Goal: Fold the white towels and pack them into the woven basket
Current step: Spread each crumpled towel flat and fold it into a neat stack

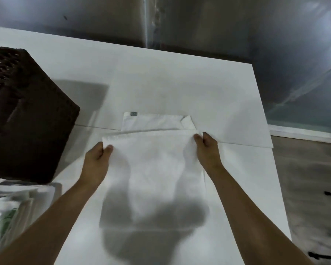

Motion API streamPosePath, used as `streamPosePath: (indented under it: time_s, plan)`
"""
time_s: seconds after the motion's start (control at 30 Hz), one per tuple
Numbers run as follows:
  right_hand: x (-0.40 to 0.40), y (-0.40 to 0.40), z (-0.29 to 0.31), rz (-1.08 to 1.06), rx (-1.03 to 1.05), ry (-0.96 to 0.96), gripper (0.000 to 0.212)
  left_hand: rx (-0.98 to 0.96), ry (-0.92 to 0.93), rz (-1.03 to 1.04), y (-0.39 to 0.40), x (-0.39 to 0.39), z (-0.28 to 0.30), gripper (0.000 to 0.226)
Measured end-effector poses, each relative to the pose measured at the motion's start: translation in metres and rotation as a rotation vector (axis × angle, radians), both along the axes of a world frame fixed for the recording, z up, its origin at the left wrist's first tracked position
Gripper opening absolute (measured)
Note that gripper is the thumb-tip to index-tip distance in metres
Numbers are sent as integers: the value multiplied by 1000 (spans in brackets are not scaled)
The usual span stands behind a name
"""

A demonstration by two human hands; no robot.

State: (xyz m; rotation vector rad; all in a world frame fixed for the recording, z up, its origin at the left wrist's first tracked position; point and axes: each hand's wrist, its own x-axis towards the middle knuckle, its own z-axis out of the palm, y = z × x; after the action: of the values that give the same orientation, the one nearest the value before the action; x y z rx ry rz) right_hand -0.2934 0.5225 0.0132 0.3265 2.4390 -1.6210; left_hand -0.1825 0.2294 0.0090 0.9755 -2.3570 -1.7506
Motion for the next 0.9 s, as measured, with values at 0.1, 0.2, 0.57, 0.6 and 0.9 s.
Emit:
streamPosePath:
  time_s: [0.1, 0.2, 0.57, 0.6, 0.9]
  plan:
    - [-16, -14, -32, 62, 68, -36, 40, -16, -1, -49, 10, -17, -32, 27]
    - [-21, -19, -55, 128, 147, -41, 32, -113, -42, -124, 15, -23, -52, 29]
    - [-46, 8, -71, 50, 395, 131, 26, -321, -75, -178, 20, -29, -70, 33]
    - [-42, 7, -71, 31, 351, 186, 24, -312, -72, -177, 21, -28, -70, 33]
    - [-33, 8, -30, -219, 44, 385, 19, -211, 132, -21, 19, -50, -24, 32]
